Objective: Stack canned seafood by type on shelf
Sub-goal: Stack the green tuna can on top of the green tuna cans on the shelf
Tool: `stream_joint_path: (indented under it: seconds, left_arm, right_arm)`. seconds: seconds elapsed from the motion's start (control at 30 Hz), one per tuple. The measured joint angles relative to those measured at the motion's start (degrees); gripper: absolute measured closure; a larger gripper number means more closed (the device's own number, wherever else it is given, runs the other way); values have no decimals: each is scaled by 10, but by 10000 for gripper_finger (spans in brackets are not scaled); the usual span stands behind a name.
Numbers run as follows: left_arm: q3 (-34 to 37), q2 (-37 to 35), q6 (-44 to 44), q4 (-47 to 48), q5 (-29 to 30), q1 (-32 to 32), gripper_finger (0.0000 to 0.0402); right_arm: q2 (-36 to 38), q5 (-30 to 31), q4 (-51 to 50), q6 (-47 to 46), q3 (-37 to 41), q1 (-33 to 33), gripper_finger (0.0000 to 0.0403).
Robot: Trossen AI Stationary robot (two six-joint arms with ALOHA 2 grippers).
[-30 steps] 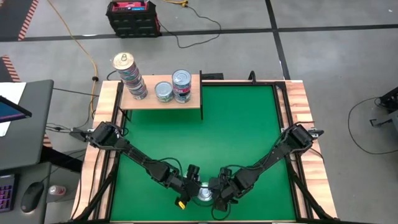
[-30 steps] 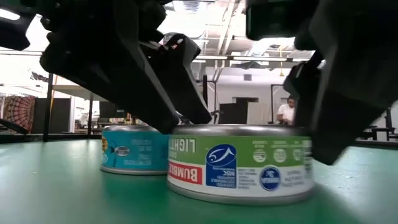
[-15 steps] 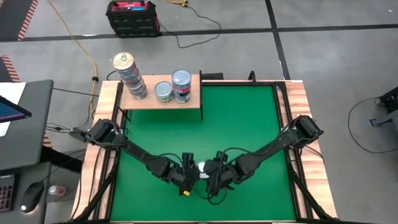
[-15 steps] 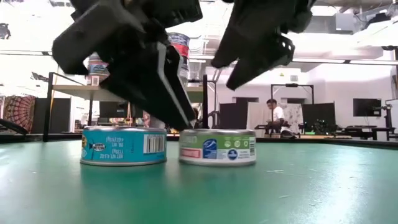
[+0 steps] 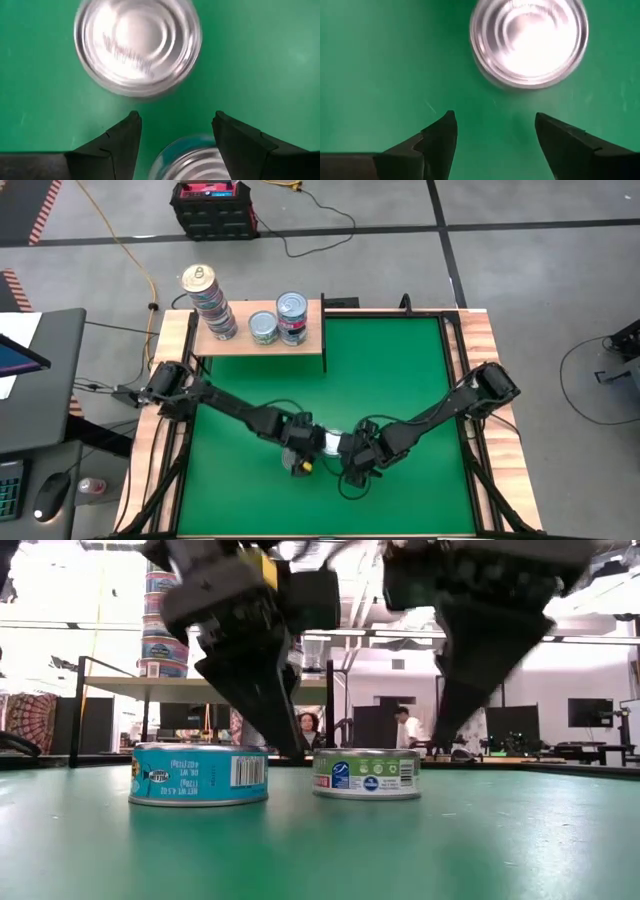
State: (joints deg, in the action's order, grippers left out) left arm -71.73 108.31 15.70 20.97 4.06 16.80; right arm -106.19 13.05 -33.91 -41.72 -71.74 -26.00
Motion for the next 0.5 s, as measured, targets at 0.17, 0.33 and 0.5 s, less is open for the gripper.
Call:
stream_joint_path:
  seconds: [0.17, 0.33, 0.5]
  left_arm:
    - [0, -7, -18, 42, -43, -27, 168]
    - [0, -22, -70, 44, 2, -37, 168]
    - [0, -22, -112, 30, -3, -48, 168]
  right_arm:
    - [42, -14, 26, -8, 73, -1, 113]
    - [81, -36, 90, 1, 143, 15, 113]
    - [88, -65, 167, 39, 187, 42, 113]
